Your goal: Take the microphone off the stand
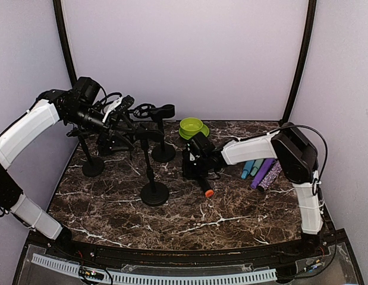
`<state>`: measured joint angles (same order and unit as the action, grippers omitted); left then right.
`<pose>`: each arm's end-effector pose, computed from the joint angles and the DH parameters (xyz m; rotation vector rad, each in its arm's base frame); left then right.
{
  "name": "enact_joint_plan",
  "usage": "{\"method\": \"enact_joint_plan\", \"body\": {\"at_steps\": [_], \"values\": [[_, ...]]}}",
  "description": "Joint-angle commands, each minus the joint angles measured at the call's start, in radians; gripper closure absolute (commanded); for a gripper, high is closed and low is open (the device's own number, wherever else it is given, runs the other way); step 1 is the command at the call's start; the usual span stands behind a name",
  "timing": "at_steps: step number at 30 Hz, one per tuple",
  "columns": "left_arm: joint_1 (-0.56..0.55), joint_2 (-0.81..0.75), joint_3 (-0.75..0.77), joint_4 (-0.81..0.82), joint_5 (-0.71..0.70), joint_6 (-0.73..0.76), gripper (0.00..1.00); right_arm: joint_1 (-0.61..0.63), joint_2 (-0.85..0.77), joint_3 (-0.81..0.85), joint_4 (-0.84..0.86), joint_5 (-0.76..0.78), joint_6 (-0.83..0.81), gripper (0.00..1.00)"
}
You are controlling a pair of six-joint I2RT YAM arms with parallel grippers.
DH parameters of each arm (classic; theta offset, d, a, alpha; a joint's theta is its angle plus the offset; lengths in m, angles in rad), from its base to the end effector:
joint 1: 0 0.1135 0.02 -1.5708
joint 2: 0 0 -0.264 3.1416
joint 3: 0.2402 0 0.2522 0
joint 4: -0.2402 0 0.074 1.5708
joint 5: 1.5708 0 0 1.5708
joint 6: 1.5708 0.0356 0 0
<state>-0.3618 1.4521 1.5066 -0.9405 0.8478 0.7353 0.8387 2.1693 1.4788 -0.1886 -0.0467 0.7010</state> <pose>0.2634 -0.1282 0.3733 1.4492 1.6927 -0.8299 0.3100 0.3475 0.1375 -0.1999 2.5826 0.6931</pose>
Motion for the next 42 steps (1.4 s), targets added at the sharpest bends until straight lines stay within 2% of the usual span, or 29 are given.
{"method": "enact_joint_plan", "body": {"at_steps": [1, 5, 8, 16, 19, 23, 27, 28, 29, 34, 42], "values": [[0.008, -0.010, 0.030, -0.015, 0.013, -0.012, 0.01, -0.022, -0.046, -0.019, -0.020, 0.100, 0.045, 0.98], [0.008, -0.003, 0.033, -0.014, 0.020, -0.016, 0.01, -0.025, -0.151, -0.126, 0.083, 0.118, 0.038, 0.95], [0.008, 0.001, 0.035, -0.013, 0.021, -0.018, 0.01, -0.006, -0.253, -0.205, 0.216, 0.117, -0.015, 0.86], [0.009, 0.002, 0.024, -0.011, 0.019, -0.020, 0.01, 0.099, -0.382, -0.306, 0.394, 0.094, -0.219, 0.61], [0.008, -0.004, 0.018, -0.003, 0.025, -0.024, 0.01, 0.154, -0.434, -0.432, 0.575, 0.113, -0.293, 0.52], [0.008, -0.004, 0.011, -0.001, 0.018, -0.023, 0.01, 0.213, -0.469, -0.526, 0.708, 0.113, -0.293, 0.52], [0.009, 0.000, 0.012, 0.000, 0.018, -0.023, 0.01, 0.270, -0.459, -0.519, 0.710, 0.113, -0.293, 0.52], [0.008, 0.002, 0.012, 0.001, 0.021, -0.026, 0.01, 0.286, -0.451, -0.511, 0.712, 0.174, -0.430, 0.33], [0.008, 0.003, 0.012, 0.003, 0.023, -0.028, 0.01, 0.299, -0.440, -0.494, 0.710, 0.193, -0.452, 0.30], [0.008, 0.002, 0.013, 0.002, 0.021, -0.033, 0.01, 0.348, -0.364, -0.404, 0.693, 0.240, -0.488, 0.27], [0.011, -0.011, 0.014, -0.008, 0.007, -0.028, 0.01, 0.358, -0.261, -0.272, 0.662, 0.241, -0.490, 0.28]]}}
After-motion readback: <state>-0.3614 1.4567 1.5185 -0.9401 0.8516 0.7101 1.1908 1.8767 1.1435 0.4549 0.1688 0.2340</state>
